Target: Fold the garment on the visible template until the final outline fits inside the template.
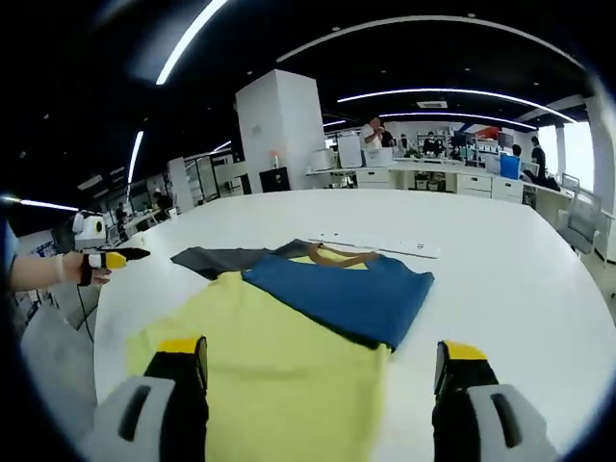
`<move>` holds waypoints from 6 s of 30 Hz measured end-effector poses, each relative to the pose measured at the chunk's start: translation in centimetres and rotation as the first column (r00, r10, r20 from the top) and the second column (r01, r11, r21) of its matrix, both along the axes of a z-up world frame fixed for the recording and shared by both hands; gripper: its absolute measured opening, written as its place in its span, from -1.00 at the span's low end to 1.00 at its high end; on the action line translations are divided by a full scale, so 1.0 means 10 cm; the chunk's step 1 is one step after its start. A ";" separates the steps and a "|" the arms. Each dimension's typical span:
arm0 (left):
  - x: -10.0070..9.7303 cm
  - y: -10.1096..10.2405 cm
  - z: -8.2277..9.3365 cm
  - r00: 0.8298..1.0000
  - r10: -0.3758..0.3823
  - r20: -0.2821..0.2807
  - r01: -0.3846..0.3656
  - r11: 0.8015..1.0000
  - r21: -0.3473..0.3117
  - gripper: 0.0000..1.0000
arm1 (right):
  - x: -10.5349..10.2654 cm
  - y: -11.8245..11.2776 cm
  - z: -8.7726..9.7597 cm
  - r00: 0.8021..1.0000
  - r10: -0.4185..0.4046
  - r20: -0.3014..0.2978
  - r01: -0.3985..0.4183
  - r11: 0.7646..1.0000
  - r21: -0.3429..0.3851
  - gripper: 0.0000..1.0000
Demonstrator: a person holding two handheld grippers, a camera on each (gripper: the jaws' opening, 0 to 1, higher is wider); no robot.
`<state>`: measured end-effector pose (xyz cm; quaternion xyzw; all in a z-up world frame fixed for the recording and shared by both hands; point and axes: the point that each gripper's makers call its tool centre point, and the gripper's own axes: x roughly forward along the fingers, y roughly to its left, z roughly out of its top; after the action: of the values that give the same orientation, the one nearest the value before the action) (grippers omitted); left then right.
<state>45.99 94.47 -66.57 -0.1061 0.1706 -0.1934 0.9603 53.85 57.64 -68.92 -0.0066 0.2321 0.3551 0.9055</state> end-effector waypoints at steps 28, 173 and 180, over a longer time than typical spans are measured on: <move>0.46 1.53 -0.38 0.940 0.333 -0.070 -0.314 0.928 0.201 -0.03 | -0.33 -0.14 -0.13 0.998 -0.038 -0.053 0.038 0.999 0.001 0.87; 1.73 -3.67 -0.56 0.899 -0.424 -0.112 0.394 0.892 -0.222 -0.86 | -0.72 -0.68 -0.46 0.969 -0.207 -0.133 0.226 0.963 0.149 0.73; 1.68 -3.67 -0.48 0.896 -0.433 -0.096 0.385 0.868 -0.314 -0.46 | -0.74 -0.69 -0.45 0.970 -0.204 -0.130 0.222 0.964 0.146 0.72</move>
<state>62.83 57.75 -71.35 -0.2211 0.2373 -0.4063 0.8542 46.49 50.76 -73.46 0.1110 0.2535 0.2726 0.9215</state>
